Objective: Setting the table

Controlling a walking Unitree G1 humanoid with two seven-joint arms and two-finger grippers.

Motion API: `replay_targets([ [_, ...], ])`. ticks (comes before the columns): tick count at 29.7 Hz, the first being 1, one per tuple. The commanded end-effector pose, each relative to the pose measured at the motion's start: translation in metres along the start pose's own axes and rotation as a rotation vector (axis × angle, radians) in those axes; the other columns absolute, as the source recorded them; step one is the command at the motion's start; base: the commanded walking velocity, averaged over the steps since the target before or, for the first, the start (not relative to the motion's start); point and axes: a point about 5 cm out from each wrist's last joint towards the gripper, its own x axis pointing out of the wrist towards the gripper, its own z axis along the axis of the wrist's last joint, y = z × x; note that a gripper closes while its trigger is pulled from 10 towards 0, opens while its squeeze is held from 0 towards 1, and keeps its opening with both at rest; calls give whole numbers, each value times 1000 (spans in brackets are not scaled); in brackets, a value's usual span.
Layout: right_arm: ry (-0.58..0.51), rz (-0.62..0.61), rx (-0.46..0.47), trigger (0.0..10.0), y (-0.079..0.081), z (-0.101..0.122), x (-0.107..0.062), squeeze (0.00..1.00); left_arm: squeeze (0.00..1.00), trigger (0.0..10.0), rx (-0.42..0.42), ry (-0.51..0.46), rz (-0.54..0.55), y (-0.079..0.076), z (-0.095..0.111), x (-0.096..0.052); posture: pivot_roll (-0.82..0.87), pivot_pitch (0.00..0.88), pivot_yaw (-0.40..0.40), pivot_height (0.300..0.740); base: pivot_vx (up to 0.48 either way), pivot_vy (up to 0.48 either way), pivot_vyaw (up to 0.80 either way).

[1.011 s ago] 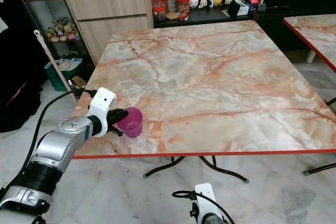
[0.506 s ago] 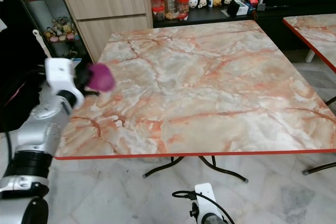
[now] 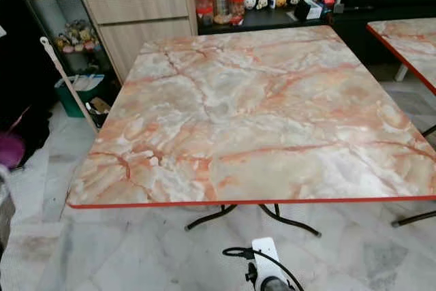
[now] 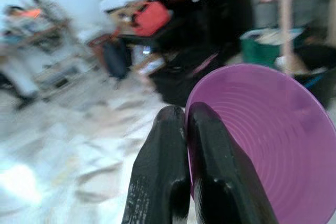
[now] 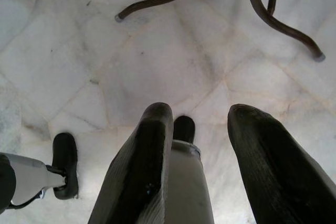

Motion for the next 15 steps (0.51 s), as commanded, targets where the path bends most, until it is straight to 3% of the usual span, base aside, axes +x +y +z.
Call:
replay_targets([
  [1, 5, 8, 5, 10000, 2, -1, 0, 0, 0, 10000, 110, 94, 62, 17, -34, -8, -102, 0, 70, 740, 0, 0, 0],
  [2, 6, 8, 3, 10000, 2, -1, 0, 0, 0, 10000, 153, 197, 59, 19, -59, -19, -102, 0, 70, 740, 0, 0, 0],
  [3, 6, 8, 3, 10000, 2, -1, 0, 0, 0, 10000, 153, 197, 59, 19, -59, -19, -102, 0, 70, 740, 0, 0, 0],
  [4, 6, 8, 4, 10000, 2, -1, 0, 0, 0, 10000, 166, 303, 26, 17, -83, -32, -102, 0, 70, 740, 0, 0, 0],
  [10, 6, 6, 8, 10000, 2, -2, 0, 0, 0, 10000, 193, 472, -79, 3, -126, -65, -107, 0, 72, 740, 0, 0, 0],
  [15, 5, 4, 11, 10000, 1, -2, 0, 0, 0, 10000, 113, 627, -296, -33, -157, -109, -108, 0, 69, 740, 0, 0, 0],
])
